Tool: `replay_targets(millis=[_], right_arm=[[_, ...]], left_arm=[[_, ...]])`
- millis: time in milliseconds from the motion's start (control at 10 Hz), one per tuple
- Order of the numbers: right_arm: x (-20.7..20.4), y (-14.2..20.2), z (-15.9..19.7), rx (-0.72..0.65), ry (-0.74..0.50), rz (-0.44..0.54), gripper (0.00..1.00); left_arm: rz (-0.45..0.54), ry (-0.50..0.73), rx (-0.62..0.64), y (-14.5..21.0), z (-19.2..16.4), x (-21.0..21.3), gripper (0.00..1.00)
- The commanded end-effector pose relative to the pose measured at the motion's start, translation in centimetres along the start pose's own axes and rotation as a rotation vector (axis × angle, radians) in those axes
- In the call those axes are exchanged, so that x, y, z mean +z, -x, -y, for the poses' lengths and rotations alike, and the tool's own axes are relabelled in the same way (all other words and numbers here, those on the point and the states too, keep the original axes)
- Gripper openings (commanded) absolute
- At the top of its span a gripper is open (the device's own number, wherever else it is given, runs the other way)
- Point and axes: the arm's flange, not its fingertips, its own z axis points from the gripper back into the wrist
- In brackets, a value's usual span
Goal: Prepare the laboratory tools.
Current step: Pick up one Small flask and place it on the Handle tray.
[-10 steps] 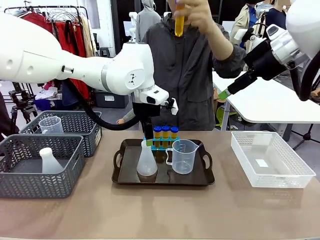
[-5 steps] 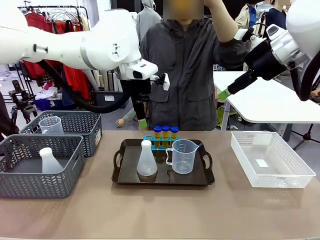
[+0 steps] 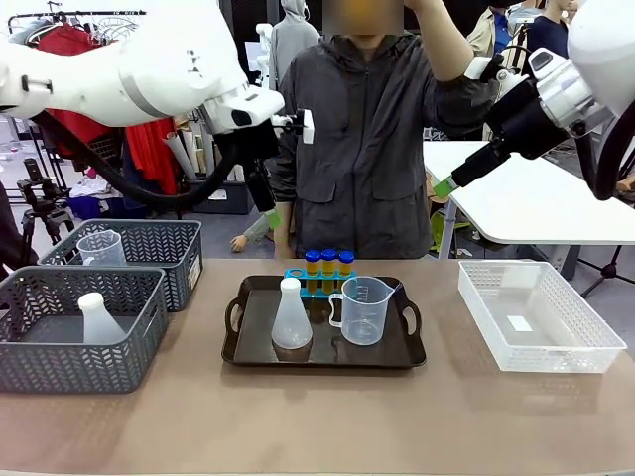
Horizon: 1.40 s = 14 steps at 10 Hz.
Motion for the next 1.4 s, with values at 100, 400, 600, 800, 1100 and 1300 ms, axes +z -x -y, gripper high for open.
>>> replay_targets(millis=[100,400,600,800,1100,1300], right_arm=[[0.1,0.0,0.1,0.008,-0.002,0.006,1.0],[0.1,0.0,0.1,0.008,-0.002,0.006,1.0],[0.1,0.0,0.1,0.008,-0.002,0.006,1.0],[0.1,0.0,0.1,0.008,-0.002,0.006,1.0],[0.1,0.0,0.1,0.008,-0.002,0.006,1.0],[0.1,0.0,0.1,0.008,-0.002,0.006,1.0]], left_arm=[[0.117,0.001,-0.033,3.0,0.0,2.5,1.0],[0.22,-0.029,-0.066,5.2,-0.1,5.3,1.0],[0.282,-0.043,-0.056,6.0,0.1,5.6,1.0],[0.274,-0.051,-0.022,6.2,0.3,6.4,1.0],[0.273,-0.067,0.052,7.0,0.6,6.9,1.0],[0.272,-0.072,0.061,7.4,0.7,7.0,1.0]])
